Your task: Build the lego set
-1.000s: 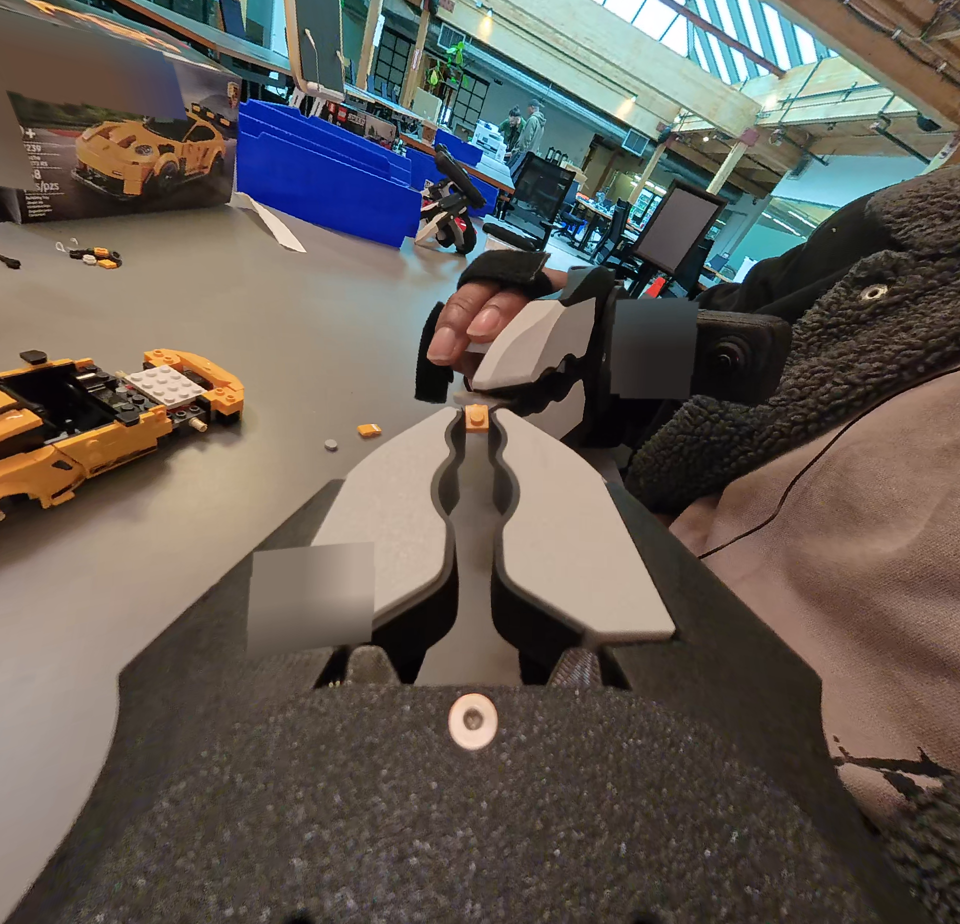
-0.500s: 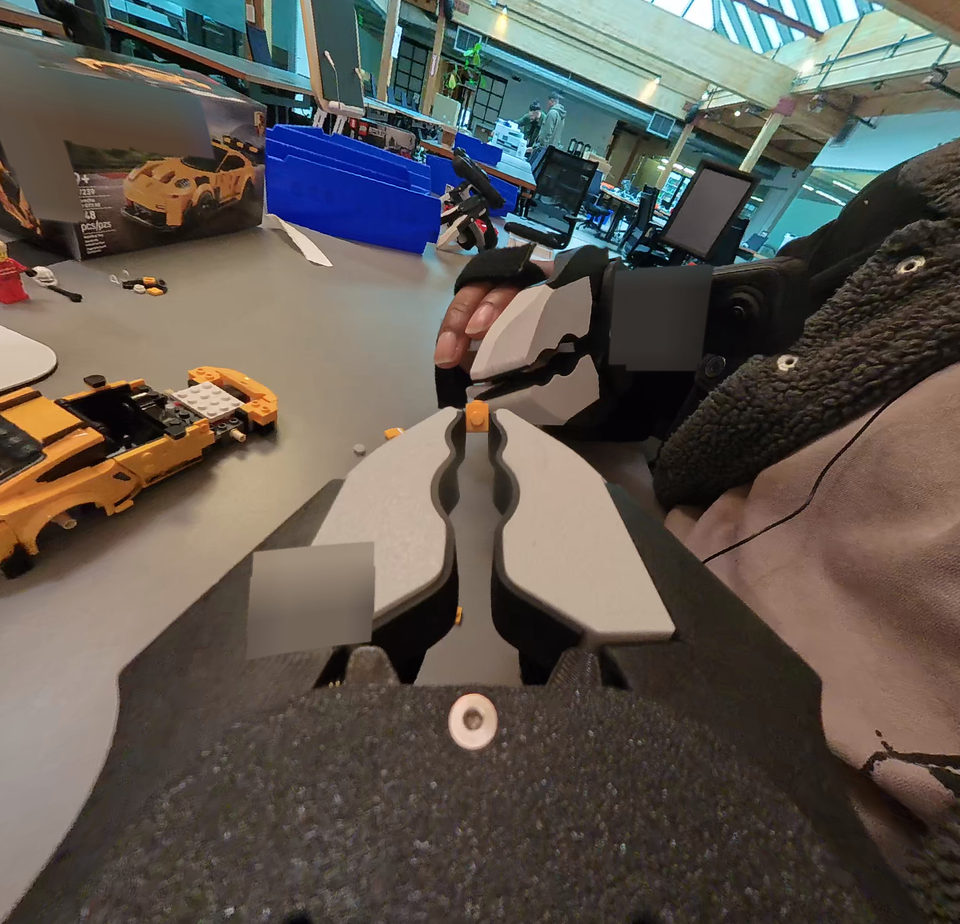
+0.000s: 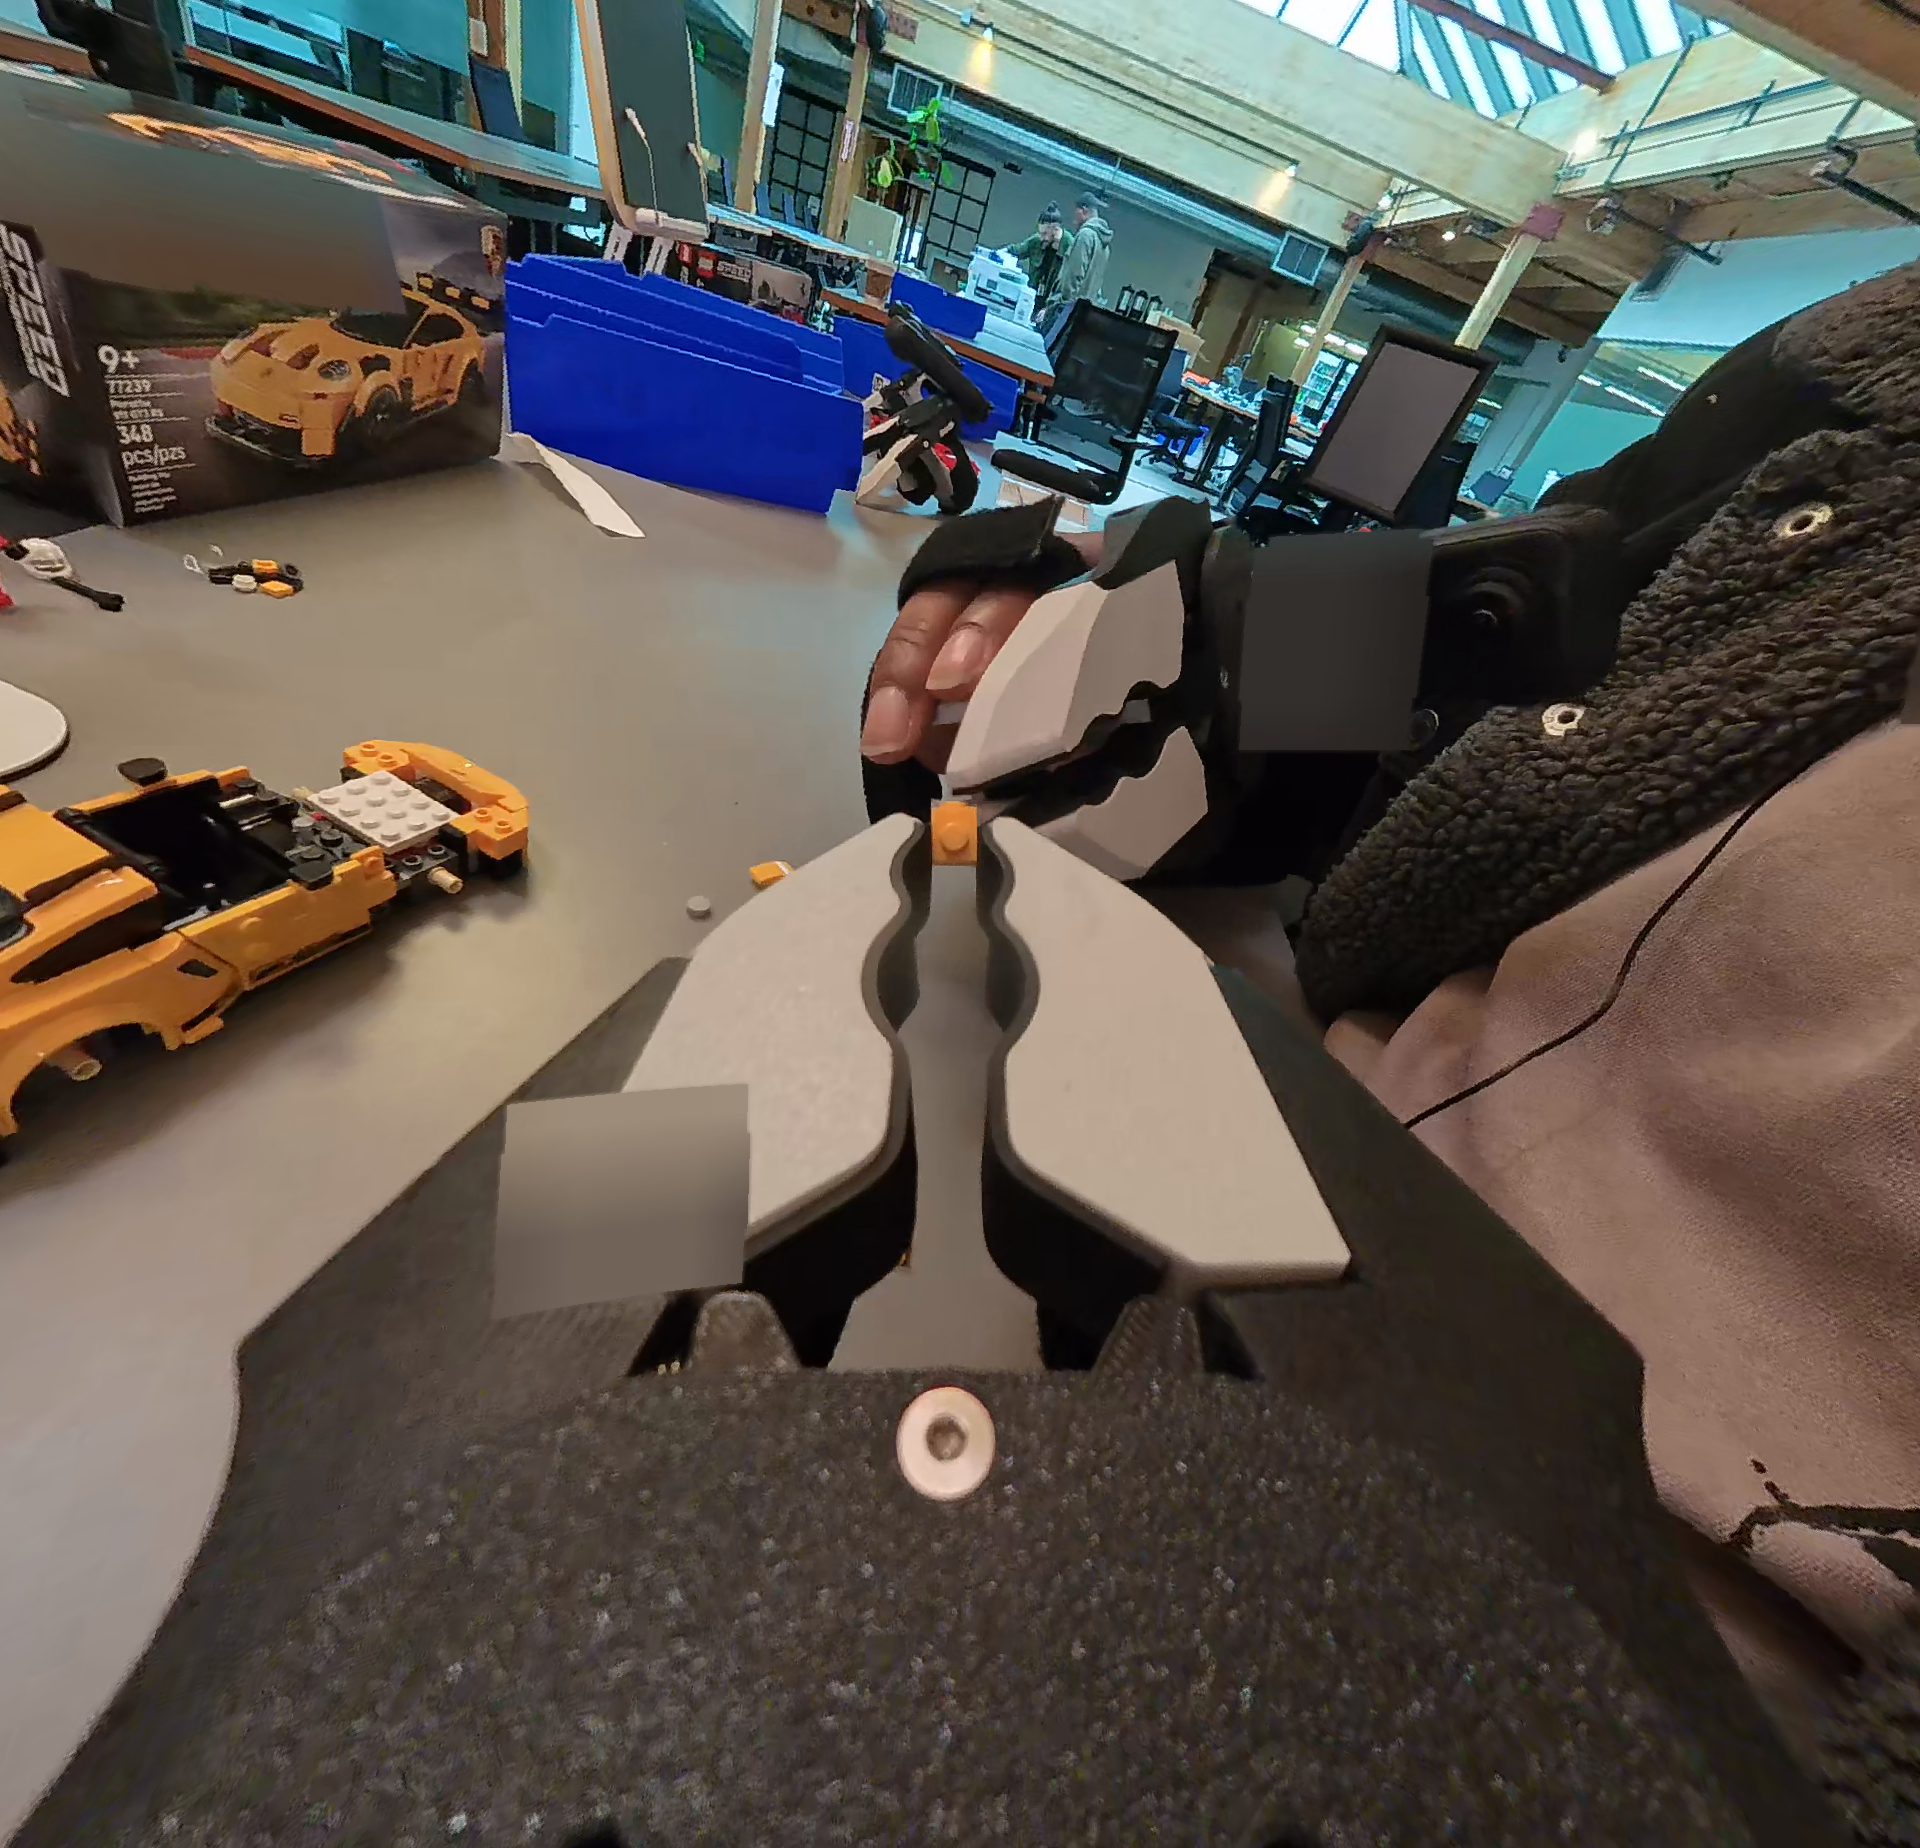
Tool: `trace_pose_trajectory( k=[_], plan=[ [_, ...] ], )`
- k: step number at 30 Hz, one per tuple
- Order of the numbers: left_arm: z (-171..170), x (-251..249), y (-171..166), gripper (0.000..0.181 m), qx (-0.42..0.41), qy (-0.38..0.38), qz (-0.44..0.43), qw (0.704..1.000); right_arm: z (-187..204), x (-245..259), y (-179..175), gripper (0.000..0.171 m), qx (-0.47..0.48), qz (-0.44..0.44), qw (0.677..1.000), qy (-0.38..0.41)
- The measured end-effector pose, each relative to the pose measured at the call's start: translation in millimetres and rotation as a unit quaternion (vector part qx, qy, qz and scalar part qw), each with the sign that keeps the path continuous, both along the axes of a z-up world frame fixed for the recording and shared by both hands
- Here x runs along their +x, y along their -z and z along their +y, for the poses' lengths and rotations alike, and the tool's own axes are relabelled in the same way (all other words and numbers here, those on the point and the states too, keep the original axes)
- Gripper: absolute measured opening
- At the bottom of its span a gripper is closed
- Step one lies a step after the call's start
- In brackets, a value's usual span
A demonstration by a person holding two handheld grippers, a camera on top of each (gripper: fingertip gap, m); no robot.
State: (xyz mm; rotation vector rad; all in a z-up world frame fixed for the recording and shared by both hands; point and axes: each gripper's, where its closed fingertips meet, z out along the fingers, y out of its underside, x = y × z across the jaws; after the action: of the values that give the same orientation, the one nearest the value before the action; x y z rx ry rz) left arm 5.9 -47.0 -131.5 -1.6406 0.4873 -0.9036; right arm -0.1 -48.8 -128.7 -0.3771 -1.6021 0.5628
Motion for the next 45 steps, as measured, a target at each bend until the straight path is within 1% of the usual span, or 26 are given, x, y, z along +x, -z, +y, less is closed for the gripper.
trace_pose_trajectory(
  k=[4,6,8,10,12,15,19,20,22,24,27,34,38,41,42,43,45],
  plan=[
    [0.5,0.0,-0.1,0.008,-0.008,-0.003,-0.005,1.000,1.6,-0.3,-0.6,0.004,-0.005,0.002,1.000,0.006],
    [0.1,0.6,-1.1,0.008,-0.011,-0.003,-0.008,1.000,1.6,0.6,-1.9,0.003,-0.032,-0.004,0.999,-0.002],
    [-2.3,2.5,-2.3,0.008,-0.006,0.005,-0.005,1.000,1.1,2.5,-4.5,0.003,-0.099,-0.021,0.995,-0.026],
    [-7.6,6.5,-6.2,0.011,0.008,0.024,-0.006,1.000,0.4,6.6,-8.3,0.001,-0.200,-0.055,0.976,-0.071],
    [-11.4,9.1,-10.6,0.015,0.025,0.033,-0.005,0.999,-0.1,11.5,-12.8,0.001,-0.299,-0.090,0.943,-0.118],
    [-13.0,9.9,-10.2,0.015,0.042,0.031,0.016,0.999,-3.8,17.1,-15.4,0.001,-0.407,-0.136,0.886,-0.178],
    [-17.1,13.4,-15.0,0.015,0.101,0.019,0.062,0.993,-11.6,23.0,-17.2,0.000,-0.532,-0.208,0.783,-0.246],
    [-19.3,15.6,-16.1,0.015,0.117,0.019,0.076,0.990,-13.8,25.6,-19.5,0.001,-0.555,-0.223,0.756,-0.265],
    [-22.1,19.7,-15.6,0.015,0.138,0.020,0.103,0.985,-16.6,29.7,-23.7,0.000,-0.589,-0.243,0.712,-0.295],
    [-24.3,23.3,-17.5,0.014,0.158,0.018,0.117,0.980,-21.6,32.7,-21.1,0.000,-0.600,-0.272,0.686,-0.310],
    [-27.9,28.6,-19.9,0.013,0.184,0.018,0.138,0.973,-25.7,35.4,-21.6,0.000,-0.620,-0.290,0.649,-0.332],
    [-34.7,38.1,-18.5,0.010,0.207,0.031,0.165,0.964,-31.8,41.4,-16.7,0.001,-0.643,-0.344,0.582,-0.360],
    [-37.4,42.0,-16.6,0.008,0.211,0.039,0.172,0.962,-34.5,43.3,-15.5,0.001,-0.646,-0.356,0.566,-0.368],
    [-33.6,37.6,-16.1,0.008,0.204,0.022,0.182,0.962,-29.9,38.7,-15.2,0.002,-0.654,-0.345,0.573,-0.354],
    [-31.3,34.7,-15.1,0.008,0.198,0.014,0.186,0.962,-26.9,35.9,-14.0,0.003,-0.654,-0.340,0.582,-0.344],
    [-28.7,30.9,-13.7,0.008,0.189,0.005,0.191,0.963,-22.6,33.2,-13.2,0.004,-0.652,-0.331,0.597,-0.331],
    [-22.1,20.6,-7.4,0.008,0.162,-0.016,0.209,0.964,-12.0,30.1,-13.7,0.006,-0.632,-0.306,0.644,-0.304]
  ],
)
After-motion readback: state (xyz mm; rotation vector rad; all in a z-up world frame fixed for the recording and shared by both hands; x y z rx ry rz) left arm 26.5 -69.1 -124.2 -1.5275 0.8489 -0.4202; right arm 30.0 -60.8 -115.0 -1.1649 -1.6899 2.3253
